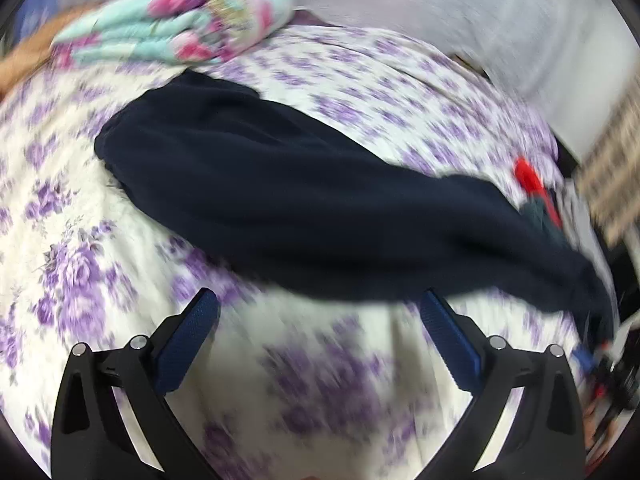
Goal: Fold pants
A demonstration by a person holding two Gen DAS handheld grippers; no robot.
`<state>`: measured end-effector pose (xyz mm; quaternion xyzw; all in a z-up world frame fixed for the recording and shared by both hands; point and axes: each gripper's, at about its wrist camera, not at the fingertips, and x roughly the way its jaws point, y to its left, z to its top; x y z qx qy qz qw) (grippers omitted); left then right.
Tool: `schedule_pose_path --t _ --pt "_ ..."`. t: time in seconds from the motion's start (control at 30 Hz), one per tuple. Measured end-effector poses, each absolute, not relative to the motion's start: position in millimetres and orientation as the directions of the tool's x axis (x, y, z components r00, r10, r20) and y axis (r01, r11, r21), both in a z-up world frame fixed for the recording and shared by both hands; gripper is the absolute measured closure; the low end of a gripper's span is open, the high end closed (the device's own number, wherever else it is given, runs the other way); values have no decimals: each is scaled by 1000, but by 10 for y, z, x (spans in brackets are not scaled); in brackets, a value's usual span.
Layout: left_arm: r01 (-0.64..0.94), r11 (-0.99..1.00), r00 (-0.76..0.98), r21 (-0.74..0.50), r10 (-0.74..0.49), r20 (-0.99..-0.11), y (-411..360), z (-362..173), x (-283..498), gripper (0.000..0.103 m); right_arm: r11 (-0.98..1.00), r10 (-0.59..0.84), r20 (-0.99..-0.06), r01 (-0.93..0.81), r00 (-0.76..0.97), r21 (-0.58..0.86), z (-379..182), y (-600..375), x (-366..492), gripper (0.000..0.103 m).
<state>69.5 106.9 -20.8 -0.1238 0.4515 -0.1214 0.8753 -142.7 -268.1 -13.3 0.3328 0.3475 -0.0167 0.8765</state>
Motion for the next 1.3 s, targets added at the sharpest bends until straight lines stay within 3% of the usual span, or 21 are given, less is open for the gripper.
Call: schedule_pose_path --t 0.1,0.37,0.53,0.57,0.6,0.63,0.67,0.73,0.83,0.9,1.0,1.07,1.1,1.13,1.17,1.23,1.3 --pt "25 899 500 -438 -391 -773 1178 -359 969 4 705 230 -589 285 775 650 -155 -2859 -1397 3" --pt "19 889 525 -458 -398 -752 1101 -348 1172 4 531 218 -539 364 814 765 -279 -3289 -959 3" --pt "65 922 625 -383 -337 -704 1013 -394 1046 4 562 123 -565 412 816 717 -251 -3325 -600 3" --pt "64 923 627 -380 -333 -705 1013 -392 1049 4 592 95 -571 415 815 691 -229 -3297 -548 6" --pt "61 920 618 -386 -339 -710 1022 -383 1079 4 612 82 -573 413 815 674 -220 -3275 -524 26" --pt "57 916 616 -398 -346 -708 1044 -374 1102 4 641 85 -573 396 815 658 -208 -3263 -481 55" --pt "48 909 620 -414 -352 -701 1074 -366 1115 4 652 88 -573 388 815 651 -196 -3274 -457 63" --pt "33 893 637 -448 -365 -680 1125 -334 1134 6 677 86 -554 359 828 642 -116 -3289 -444 72" --pt "52 895 658 -443 -364 -659 1120 -275 1095 21 754 65 -533 308 844 580 207 -3232 -313 79" --pt "60 900 684 -433 -353 -639 1134 -230 1051 33 814 59 -481 237 875 530 583 -3172 -166 82" --pt "57 867 703 -495 -387 -597 1262 -233 982 42 894 62 -376 116 924 433 1113 -3082 -4 88" --pt "58 829 706 -556 -428 -564 1358 -269 939 42 930 81 -370 63 926 362 1220 -3139 68 87" --pt "54 815 702 -577 -441 -558 1396 -300 913 42 929 91 -398 66 913 363 1160 -3235 131 80" --pt "48 809 698 -586 -447 -559 1419 -324 888 42 921 87 -440 96 894 378 1015 -3365 139 59" --pt "44 806 695 -590 -449 -561 1427 -343 868 40 905 58 -495 164 867 393 841 -3501 125 50" --pt "57 796 694 -602 -465 -549 1462 -354 788 39 845 8 -582 306 813 439 481 -3775 -62 47" --pt "72 800 711 -596 -460 -532 1512 -318 681 36 840 35 -580 290 814 458 378 -3797 -336 48"
